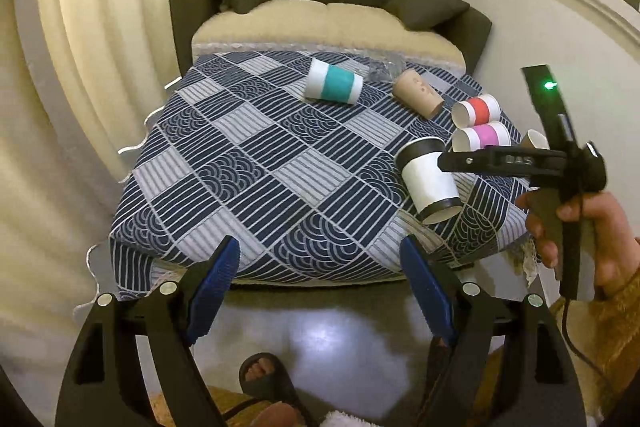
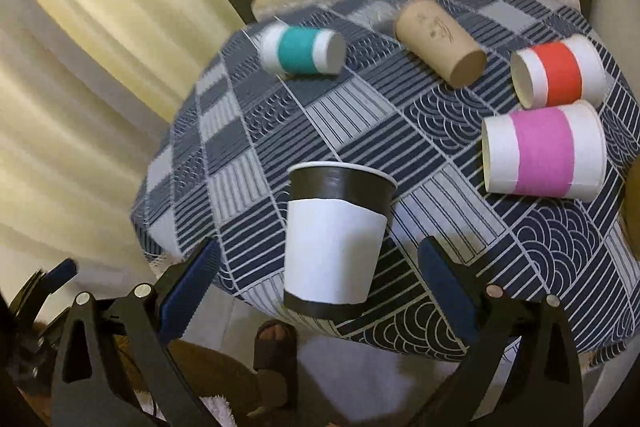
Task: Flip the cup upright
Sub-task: 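Rotate the held cup with the right gripper until its rim faces up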
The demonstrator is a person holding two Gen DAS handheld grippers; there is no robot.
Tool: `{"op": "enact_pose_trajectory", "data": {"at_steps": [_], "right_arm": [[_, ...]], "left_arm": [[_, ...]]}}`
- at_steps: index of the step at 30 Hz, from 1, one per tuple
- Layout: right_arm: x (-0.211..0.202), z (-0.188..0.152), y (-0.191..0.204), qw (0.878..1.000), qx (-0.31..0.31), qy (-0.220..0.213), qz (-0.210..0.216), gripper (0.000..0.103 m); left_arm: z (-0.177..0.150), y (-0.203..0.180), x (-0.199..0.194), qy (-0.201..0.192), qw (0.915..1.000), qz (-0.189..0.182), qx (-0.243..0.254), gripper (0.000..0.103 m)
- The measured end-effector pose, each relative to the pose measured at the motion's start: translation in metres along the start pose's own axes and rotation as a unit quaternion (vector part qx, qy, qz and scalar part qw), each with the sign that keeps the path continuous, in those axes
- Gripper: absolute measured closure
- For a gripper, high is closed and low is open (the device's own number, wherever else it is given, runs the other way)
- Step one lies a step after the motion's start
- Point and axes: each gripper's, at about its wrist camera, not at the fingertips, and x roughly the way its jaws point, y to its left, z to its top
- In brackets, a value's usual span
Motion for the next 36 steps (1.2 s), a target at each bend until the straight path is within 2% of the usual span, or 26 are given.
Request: {"op": "enact_pose_trajectory", "data": {"at_steps": [3,11,18,21,24,28,36], "right_arm": [[0.012,0.005,0.002,0.999,0.0,0.029,-0.025,0.005],[0.036,0.019,0.008,0.996,0.031,0.071,-0.049,0.005],[0.059,0.033,0.02,0.989,0.013,0.104,-0.107,0.006],[0.065,0.035,0.024,0.986,0.004,0.114,-0.125,0.012],[0.072,0.034,0.027,0.981,-0.005,0.126,-0.148,0.024],[0.074,0.034,0.027,0.979,-0.001,0.13,-0.157,0.036],[0.067,0.04,0.027,0.979,-0.002,0.128,-0.161,0.037]], "left_arm": [[-0.005,0.008,-0.004,-0.005,1.0,0.002,-0.001,0.023],[-0.024,0.016,-0.007,-0.006,1.0,0.002,0.001,0.023],[-0.045,0.026,-0.014,-0.005,0.9999,-0.003,-0.013,0.023],[-0.053,0.031,-0.014,-0.002,0.9997,-0.004,-0.022,0.023],[-0.059,0.038,-0.015,0.0,0.9993,-0.006,-0.036,0.023],[-0.067,0.044,-0.015,0.003,0.9987,-0.008,-0.05,0.023],[-0.073,0.045,-0.017,-0.002,0.9982,-0.015,-0.059,0.023]]}}
